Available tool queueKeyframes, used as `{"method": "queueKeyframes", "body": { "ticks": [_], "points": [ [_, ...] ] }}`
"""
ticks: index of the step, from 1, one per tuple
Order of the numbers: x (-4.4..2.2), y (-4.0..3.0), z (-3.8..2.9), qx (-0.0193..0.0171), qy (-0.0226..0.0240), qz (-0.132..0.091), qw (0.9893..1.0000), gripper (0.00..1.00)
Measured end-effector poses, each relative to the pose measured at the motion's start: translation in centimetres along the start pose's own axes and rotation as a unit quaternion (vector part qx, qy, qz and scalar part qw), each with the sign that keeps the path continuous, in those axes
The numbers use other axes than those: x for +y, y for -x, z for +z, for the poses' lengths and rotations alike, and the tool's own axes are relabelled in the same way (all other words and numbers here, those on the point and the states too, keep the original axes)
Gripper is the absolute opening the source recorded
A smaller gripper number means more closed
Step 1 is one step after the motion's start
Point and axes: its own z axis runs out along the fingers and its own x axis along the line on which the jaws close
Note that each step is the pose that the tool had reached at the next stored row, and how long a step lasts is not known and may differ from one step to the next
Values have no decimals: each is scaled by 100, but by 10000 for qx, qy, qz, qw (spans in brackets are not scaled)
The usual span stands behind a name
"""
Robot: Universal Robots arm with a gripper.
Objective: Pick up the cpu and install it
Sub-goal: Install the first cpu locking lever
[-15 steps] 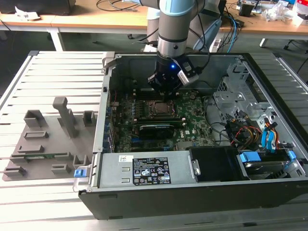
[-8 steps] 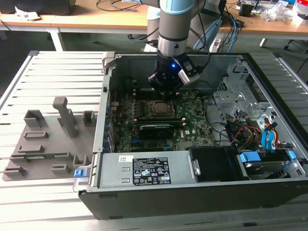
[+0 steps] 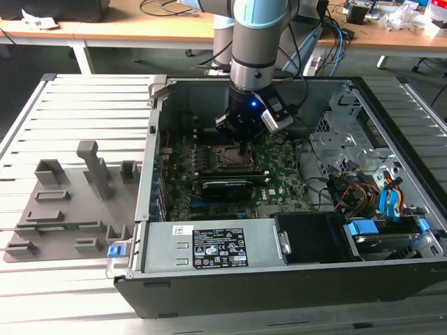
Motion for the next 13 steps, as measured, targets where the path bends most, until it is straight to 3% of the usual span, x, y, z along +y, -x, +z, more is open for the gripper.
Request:
{"method": "queueKeyframes", "body": {
  "ticks": [4, 13],
  "points": [
    [-36, -4, -2, 1, -3, 1, 10000, 11],
    [-40, -3, -110, 2, -23, 0, 10000, 11]
  ]
}}
